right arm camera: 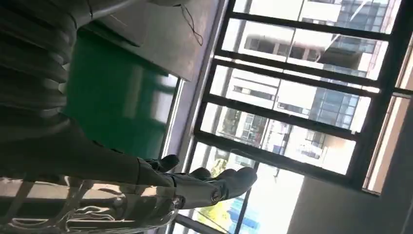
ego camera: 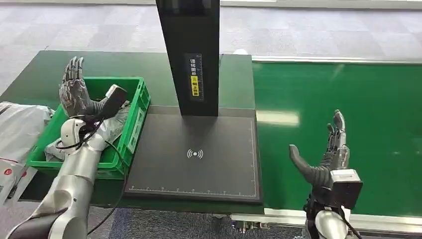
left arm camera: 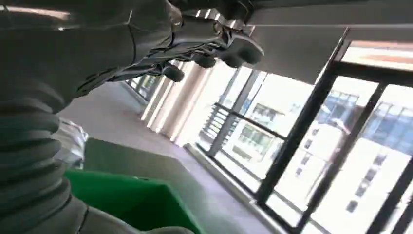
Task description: Moved the parcel from conveyor to table for the left to box.
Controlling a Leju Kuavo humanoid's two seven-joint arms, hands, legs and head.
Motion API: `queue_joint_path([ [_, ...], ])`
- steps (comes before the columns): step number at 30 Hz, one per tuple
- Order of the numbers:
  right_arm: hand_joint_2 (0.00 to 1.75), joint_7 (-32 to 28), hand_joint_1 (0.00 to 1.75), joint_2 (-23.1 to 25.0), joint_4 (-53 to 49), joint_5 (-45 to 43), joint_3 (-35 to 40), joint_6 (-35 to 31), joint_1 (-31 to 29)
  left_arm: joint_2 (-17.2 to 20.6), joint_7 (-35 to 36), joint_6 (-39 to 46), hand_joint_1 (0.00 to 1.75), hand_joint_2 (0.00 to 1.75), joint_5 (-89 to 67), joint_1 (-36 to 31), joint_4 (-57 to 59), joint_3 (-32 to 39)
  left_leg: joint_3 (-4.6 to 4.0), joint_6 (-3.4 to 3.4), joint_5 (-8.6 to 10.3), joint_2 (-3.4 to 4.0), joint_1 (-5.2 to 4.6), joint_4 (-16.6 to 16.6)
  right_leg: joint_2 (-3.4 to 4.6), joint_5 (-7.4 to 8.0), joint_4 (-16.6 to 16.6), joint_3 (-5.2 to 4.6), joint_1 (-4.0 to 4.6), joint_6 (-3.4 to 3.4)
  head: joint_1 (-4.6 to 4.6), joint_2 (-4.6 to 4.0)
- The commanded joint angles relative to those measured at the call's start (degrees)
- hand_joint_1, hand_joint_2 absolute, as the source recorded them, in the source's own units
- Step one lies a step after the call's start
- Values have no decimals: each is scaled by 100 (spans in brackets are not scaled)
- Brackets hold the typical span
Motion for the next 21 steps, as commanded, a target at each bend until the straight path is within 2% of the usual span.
queue_joint_path([
  [1, 175, 122, 0, -295, 723, -331, 282, 550, -247, -594, -507, -1844, 0, 175, 4465, 1078, -1455, -1526, 21, 3, -1, -2, -1, -14, -1, 1, -19, 24, 0, 2, 0, 0],
  [2, 175, 176, 0, -368, 863, -466, 409, 945, -323, -626, -266, -3137, 0, 175, 5590, 1263, -1495, -1749, 17, 3, 0, -2, -3, -12, -1, 1, -15, 20, -2, 2, 2, 0],
  [3, 175, 143, 0, -330, 1046, -460, 404, 978, -411, -602, -385, -2983, 0, 175, 5729, 1444, -1499, -2004, 24, 3, 1, -4, -2, -17, -2, 3, -24, 28, 0, 2, 2, 0],
  [4, 175, 212, 0, -395, 1170, -487, 542, 1301, -501, -501, -54, -4352, 0, 175, 6749, 1571, -1386, -2290, 29, 2, -2, 9, -3, -18, 10, 4, -23, 27, -2, 1, 0, 0],
  [5, 175, 176, 0, -327, 1385, -531, 579, 1467, -634, -492, -182, -4829, 0, 175, 7110, 1807, -1250, -2514, 14, 3, -1, -1, -1, -9, -1, 1, -16, 17, 0, 1, 2, 0],
  [6, 175, 190, 0, -280, 1459, -669, 575, 1649, -660, -404, -309, -5027, 0, 175, 7003, 1870, -1083, -2883, 19, 4, -3, -2, -6, -10, -2, -1, -13, 19, -5, 3, 0, 0],
  [7, 175, 190, 0, -260, 1478, -670, 566, 1649, -659, -446, -411, -5009, 0, 175, 6967, 1956, -1020, -2966, 18, 4, -3, 5, -5, -11, 4, 1, -14, 18, -4, 3, 4, 0],
  [8, 175, 230, 0, -240, 1511, -786, 550, 1815, -645, -481, -451, -5427, 0, 175, 7120, 2045, -854, -3151, 36, 5, -3, 9, -5, -25, 9, 3, -30, 36, -4, 3, 2, 0],
  [10, 175, 325, 0, -234, 1517, -1033, 515, 2086, -582, -536, -484, -5386, 0, 175, 7051, 2114, -821, -3302, 21, 3, -5, 10, -4, -12, 10, -1, -15, 21, -3, 2, 2, 0],
  [13, 175, 481, 0, -240, 1451, -1289, 447, 2535, -433, -595, -457, -4889, 0, 175, 6670, 2155, -1065, -3431, 19, 3, -5, -6, -1, -12, -4, -4, -18, 24, 0, 1, 2, 0],
  [21, 175, 477, 0, -141, 1272, -1172, 436, 2665, -411, -594, -442, -4469, 0, 175, 6498, 2364, -1730, -3106, 16, 4, -8, 7, 2, -10, 8, 0, -16, 15, 3, 1, 2, 0],
])
